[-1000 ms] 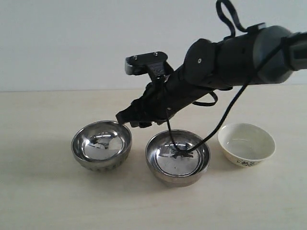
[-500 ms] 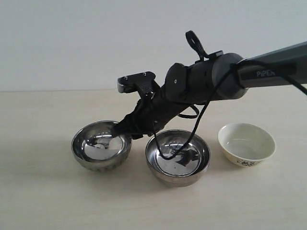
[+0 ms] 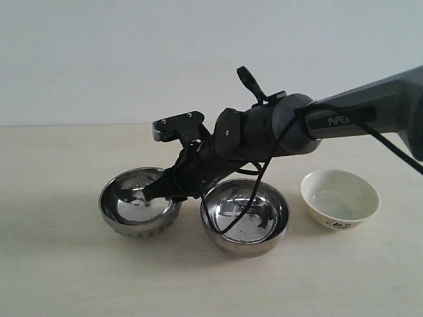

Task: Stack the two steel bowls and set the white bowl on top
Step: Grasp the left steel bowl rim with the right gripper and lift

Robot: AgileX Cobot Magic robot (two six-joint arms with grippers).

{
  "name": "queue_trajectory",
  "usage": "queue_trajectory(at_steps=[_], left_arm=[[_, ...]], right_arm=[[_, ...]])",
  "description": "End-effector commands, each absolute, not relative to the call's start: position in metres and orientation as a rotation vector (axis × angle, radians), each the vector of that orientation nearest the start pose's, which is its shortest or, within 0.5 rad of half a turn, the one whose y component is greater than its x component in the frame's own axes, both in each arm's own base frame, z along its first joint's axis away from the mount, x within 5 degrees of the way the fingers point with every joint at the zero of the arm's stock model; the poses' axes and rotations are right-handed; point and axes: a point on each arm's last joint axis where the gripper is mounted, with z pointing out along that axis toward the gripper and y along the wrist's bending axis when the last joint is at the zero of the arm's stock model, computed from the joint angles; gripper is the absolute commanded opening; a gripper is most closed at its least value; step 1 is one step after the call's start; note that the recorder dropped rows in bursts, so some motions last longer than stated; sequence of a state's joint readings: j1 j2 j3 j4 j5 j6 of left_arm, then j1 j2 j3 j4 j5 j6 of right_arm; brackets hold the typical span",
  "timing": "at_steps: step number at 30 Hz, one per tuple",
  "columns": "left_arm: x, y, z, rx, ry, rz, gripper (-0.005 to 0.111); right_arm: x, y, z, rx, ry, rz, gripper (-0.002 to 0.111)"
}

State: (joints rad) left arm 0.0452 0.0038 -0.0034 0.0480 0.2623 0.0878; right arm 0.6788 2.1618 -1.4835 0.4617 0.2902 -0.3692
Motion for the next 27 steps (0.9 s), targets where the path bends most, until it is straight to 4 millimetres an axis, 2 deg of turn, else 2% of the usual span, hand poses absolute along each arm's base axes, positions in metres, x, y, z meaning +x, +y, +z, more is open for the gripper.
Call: queue_trajectory(at_steps=[1,5,7,9,10,14,21,27], left_arm=[[0.055,0.004,0.190,0.053,1.740,0.131,0.004],[0.055,0.004,0.190,0.053,1.738,0.131,0.004],[0.055,0.004,0.190,0.053,1.738,0.131,0.004],[0.055,0.004,0.190,0.053,1.738,0.131,0.004],[0.055,0.004,0.190,0.053,1.738,0.131,0.004],[0.055,0.004,0.190,0.053,1.740,0.131,0.004],[0.055,0.004,0.190,0.053,1.740,0.131,0.004],[0.055,0.004,0.190,0.053,1.740,0.131,0.004]], right_arm=[[0.356,0.313,0.140,-0.796,2.331,0.493,0.038],[0.355,0.317,0.135,-0.780,2.336,0.502,0.034],[0.355,0.317,0.135,-0.774,2.334,0.504,0.023],[0.355,0.317,0.138,-0.774,2.331,0.507,0.005],[0.354,0.317,0.141,-0.773,2.324,0.509,0.000],[0.353,0.318,0.156,-0.776,2.309,0.527,0.000],[0.349,0.316,0.200,-0.722,2.269,0.591,0.000],[0.356,0.288,0.231,-0.598,2.321,0.646,0.000]])
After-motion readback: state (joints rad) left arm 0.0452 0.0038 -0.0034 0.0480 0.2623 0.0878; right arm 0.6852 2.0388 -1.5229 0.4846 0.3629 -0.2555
